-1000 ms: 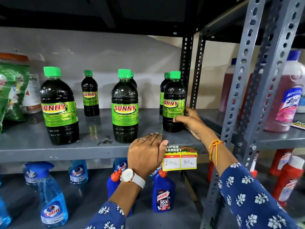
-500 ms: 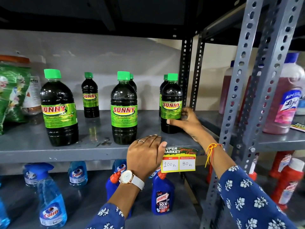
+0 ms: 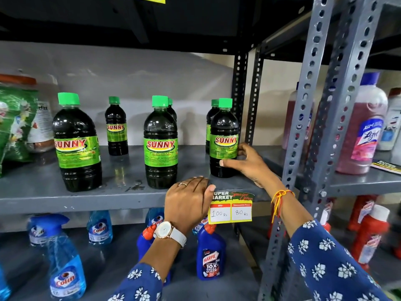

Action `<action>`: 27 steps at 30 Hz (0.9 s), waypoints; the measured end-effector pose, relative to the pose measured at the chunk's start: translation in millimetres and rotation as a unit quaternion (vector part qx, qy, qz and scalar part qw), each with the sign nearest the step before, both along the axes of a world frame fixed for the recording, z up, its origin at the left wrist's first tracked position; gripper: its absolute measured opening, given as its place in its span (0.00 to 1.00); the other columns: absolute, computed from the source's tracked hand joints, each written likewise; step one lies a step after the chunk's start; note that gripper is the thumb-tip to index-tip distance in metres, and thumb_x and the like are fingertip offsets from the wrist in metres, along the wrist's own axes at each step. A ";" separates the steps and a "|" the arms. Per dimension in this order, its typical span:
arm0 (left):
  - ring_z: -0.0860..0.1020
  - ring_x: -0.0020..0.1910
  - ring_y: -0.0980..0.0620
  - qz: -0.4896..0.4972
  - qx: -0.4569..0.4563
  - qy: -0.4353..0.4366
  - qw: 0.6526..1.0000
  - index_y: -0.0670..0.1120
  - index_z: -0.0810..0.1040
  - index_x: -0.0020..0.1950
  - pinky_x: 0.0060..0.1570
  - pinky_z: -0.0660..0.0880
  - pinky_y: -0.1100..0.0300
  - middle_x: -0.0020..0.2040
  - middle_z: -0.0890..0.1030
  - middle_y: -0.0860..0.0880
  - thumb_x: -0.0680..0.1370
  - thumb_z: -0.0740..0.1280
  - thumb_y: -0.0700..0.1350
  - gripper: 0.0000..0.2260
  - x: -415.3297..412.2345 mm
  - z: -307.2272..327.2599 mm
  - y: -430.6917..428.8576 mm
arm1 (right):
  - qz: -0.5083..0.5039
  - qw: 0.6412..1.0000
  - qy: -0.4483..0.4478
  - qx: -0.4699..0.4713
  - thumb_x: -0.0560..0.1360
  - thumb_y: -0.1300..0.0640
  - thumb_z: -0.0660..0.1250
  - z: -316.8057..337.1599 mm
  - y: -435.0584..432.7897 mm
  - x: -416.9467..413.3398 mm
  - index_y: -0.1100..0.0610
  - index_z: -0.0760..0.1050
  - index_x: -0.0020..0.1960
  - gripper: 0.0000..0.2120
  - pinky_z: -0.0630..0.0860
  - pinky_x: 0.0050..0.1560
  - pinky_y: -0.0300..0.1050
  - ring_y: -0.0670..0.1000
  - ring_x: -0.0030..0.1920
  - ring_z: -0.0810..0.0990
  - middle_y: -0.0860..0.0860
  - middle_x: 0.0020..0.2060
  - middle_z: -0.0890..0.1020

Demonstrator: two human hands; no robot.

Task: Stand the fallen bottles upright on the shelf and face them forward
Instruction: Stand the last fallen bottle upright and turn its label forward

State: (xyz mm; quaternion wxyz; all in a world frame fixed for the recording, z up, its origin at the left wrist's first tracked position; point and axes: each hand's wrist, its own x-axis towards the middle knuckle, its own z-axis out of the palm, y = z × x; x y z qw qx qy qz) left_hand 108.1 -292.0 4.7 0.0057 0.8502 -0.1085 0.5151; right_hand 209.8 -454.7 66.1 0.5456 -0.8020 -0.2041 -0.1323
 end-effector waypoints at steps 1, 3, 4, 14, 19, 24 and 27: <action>0.83 0.42 0.49 0.000 -0.001 0.003 1.000 0.44 0.84 0.44 0.39 0.76 0.60 0.43 0.85 0.47 0.77 0.55 0.50 0.19 -0.5 0.2 -0.2 | 0.005 1.000 -0.003 0.001 0.60 0.54 0.78 -0.9 -2.4 -3.9 0.54 0.72 0.55 0.26 0.73 0.59 0.50 0.52 0.55 0.77 0.53 0.54 0.79; 0.83 0.41 0.49 0.003 -0.001 0.008 1.000 0.44 0.84 0.44 0.39 0.76 0.60 0.43 0.85 0.47 0.77 0.55 0.50 0.19 -1.4 0.6 -0.6 | 0.009 1.000 -0.007 0.003 0.61 0.54 0.78 -2.4 -6.8 -10.9 0.55 0.73 0.57 0.27 0.72 0.59 0.49 0.51 0.56 0.77 0.53 0.54 0.79; 0.83 0.41 0.49 0.002 -0.002 0.008 1.000 0.44 0.84 0.44 0.39 0.76 0.60 0.43 0.85 0.47 0.77 0.55 0.50 0.19 -1.8 0.7 -0.9 | 0.009 1.000 -0.007 0.004 0.60 0.54 0.78 -3.2 -8.7 -14.0 0.55 0.73 0.57 0.27 0.72 0.60 0.49 0.51 0.56 0.77 0.53 0.54 0.79; 0.83 0.41 0.47 -0.008 -0.006 0.007 1.000 0.43 0.84 0.44 0.38 0.76 0.59 0.42 0.85 0.45 0.78 0.55 0.49 0.19 -2.1 0.2 -1.0 | 0.011 1.000 -0.020 0.003 0.59 0.52 0.78 -7.8 -17.2 -27.3 0.57 0.73 0.58 0.30 0.72 0.60 0.53 0.53 0.55 0.78 0.53 0.53 0.80; 0.83 0.42 0.48 -0.016 -0.013 0.013 1.000 0.42 0.84 0.44 0.40 0.76 0.59 0.43 0.85 0.45 0.78 0.55 0.49 0.19 -1.5 -1.0 -0.7 | 0.018 1.000 -0.004 0.004 0.62 0.57 0.77 -7.3 -15.5 -30.3 0.59 0.71 0.60 0.29 0.76 0.54 0.43 0.50 0.52 0.78 0.54 0.55 0.79; 0.79 0.54 0.47 -0.141 -0.067 -0.038 0.987 0.40 0.81 0.56 0.54 0.75 0.55 0.57 0.81 0.43 0.78 0.57 0.46 0.16 -17.7 2.2 16.2 | -0.034 0.979 -0.115 0.166 0.65 0.58 0.75 -0.4 -3.8 -60.4 0.59 0.64 0.66 0.34 0.73 0.60 0.47 0.54 0.60 0.75 0.57 0.61 0.74; 0.75 0.59 0.48 -0.145 -0.124 -0.182 0.965 0.42 0.76 0.61 0.60 0.70 0.53 0.59 0.79 0.43 0.79 0.58 0.45 0.14 -36.1 14.9 60.6 | -0.029 0.928 -0.258 0.267 0.66 0.52 0.73 8.1 30.9 -96.8 0.48 0.71 0.57 0.21 0.76 0.53 0.41 0.52 0.52 0.78 0.55 0.50 0.78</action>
